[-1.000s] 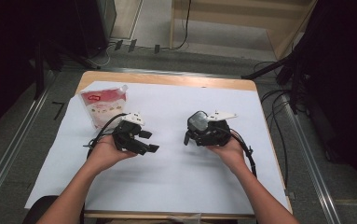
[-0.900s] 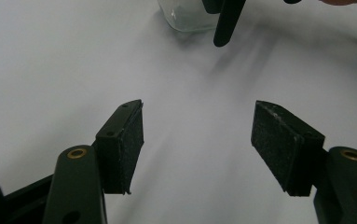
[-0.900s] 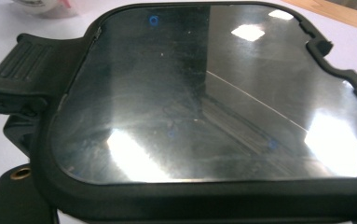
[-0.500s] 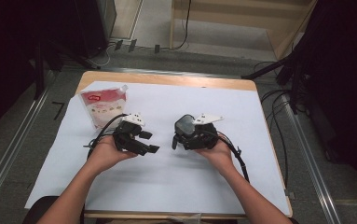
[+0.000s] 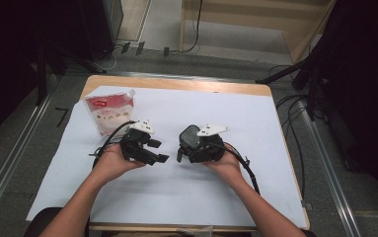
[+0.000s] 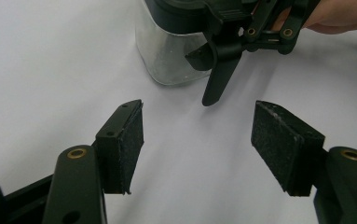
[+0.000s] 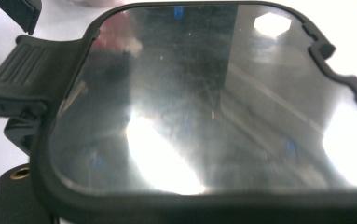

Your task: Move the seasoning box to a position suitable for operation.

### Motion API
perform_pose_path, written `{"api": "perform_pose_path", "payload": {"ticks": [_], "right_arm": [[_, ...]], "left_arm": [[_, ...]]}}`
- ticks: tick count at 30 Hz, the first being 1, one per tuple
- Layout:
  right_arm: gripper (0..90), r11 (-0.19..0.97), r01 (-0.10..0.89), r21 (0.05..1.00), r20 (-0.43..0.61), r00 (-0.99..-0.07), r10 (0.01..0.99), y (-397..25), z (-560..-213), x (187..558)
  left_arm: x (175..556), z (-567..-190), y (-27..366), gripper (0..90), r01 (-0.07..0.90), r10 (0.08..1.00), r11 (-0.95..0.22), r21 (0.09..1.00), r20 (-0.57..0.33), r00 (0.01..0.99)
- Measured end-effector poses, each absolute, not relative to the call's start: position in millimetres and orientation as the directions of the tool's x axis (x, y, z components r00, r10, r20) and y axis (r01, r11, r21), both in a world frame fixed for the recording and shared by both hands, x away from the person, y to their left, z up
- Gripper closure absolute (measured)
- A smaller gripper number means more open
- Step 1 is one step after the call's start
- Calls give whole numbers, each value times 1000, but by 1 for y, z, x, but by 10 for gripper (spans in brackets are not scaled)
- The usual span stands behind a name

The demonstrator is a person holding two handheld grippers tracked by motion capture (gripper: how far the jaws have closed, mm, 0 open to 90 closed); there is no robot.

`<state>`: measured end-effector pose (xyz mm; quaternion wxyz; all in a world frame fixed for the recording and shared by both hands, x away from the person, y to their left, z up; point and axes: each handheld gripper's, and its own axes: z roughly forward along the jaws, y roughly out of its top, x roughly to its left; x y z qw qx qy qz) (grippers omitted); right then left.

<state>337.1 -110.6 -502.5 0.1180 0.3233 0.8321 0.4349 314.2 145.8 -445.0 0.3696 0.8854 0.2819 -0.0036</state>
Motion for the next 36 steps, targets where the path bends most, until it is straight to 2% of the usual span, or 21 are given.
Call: {"api": "perform_pose_path", "payload": {"ticks": [11,22,36], "right_arm": [[151,439,411,799,44,-768,639,-110,-503,334],[132,424,454,784,98,-764,637,-115,-501,334],[145,467,474,747,91,-768,634,-138,-494,319]], "left_arm": [[314,-445,147,352,502,498,-570,650,-212,841],[314,-445,146,348,499,495,-575,648,-210,843],[319,-437,145,353,503,488,-567,652,-225,843]]}}
